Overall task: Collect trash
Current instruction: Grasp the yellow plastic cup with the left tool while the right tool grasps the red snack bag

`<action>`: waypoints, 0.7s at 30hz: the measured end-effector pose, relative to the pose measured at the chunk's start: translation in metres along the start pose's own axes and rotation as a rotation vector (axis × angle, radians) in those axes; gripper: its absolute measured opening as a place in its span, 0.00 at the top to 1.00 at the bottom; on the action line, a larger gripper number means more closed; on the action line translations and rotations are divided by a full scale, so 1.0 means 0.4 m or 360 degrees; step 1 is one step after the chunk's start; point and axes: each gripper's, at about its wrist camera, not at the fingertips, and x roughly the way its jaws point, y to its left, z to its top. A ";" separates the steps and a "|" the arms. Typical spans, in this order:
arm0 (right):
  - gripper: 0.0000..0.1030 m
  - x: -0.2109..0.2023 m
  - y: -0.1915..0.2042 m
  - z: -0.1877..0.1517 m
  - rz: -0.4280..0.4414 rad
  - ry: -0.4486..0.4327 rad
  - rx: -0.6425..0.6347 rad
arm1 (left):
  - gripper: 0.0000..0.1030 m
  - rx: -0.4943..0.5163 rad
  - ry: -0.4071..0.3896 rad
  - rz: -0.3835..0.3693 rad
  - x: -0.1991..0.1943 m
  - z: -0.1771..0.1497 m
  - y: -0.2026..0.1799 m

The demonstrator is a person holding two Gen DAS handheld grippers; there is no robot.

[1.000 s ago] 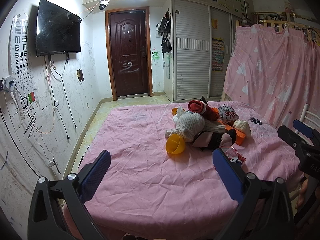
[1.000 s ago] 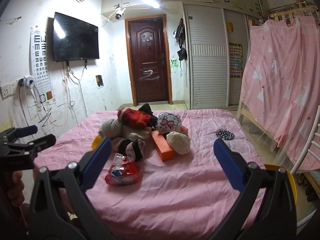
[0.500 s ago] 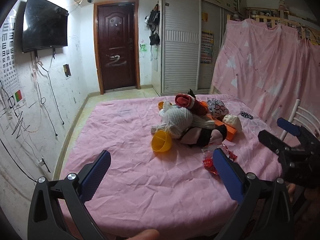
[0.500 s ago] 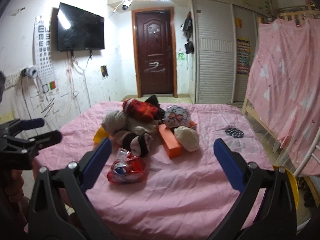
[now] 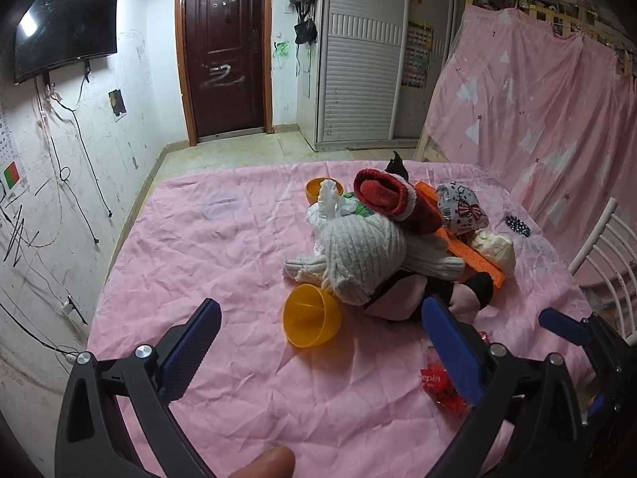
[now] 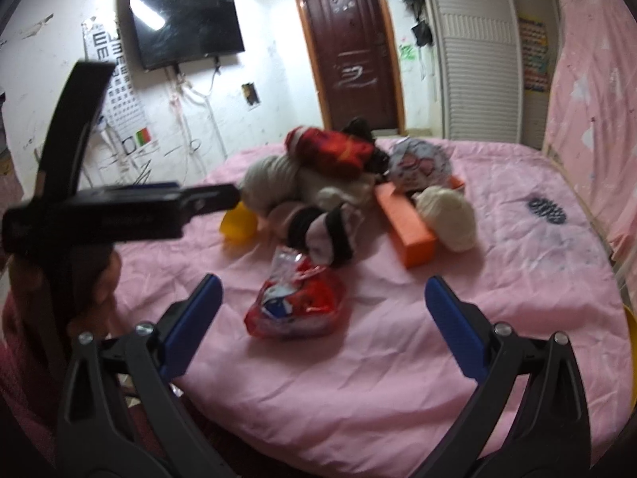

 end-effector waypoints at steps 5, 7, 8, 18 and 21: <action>0.09 0.038 0.022 -0.009 0.0033 0.0083 -0.0041 | 0.11 0.0059 0.0074 -0.0070 0.038 -0.016 0.011; 0.20 0.058 0.027 -0.013 0.0036 0.0124 -0.0045 | 0.14 0.0081 0.0100 -0.0080 0.052 -0.020 0.015; 0.21 0.067 0.028 -0.013 0.0032 0.0132 -0.0047 | 0.18 0.0097 0.0118 -0.0096 0.060 -0.021 0.014; 0.56 0.073 0.014 -0.012 -0.0007 0.0123 -0.0030 | 0.68 0.0073 0.0196 -0.0160 0.123 -0.036 0.027; 0.59 0.068 0.014 -0.014 -0.0002 0.0110 -0.0034 | 0.68 0.0064 0.0182 -0.0156 0.114 -0.040 0.025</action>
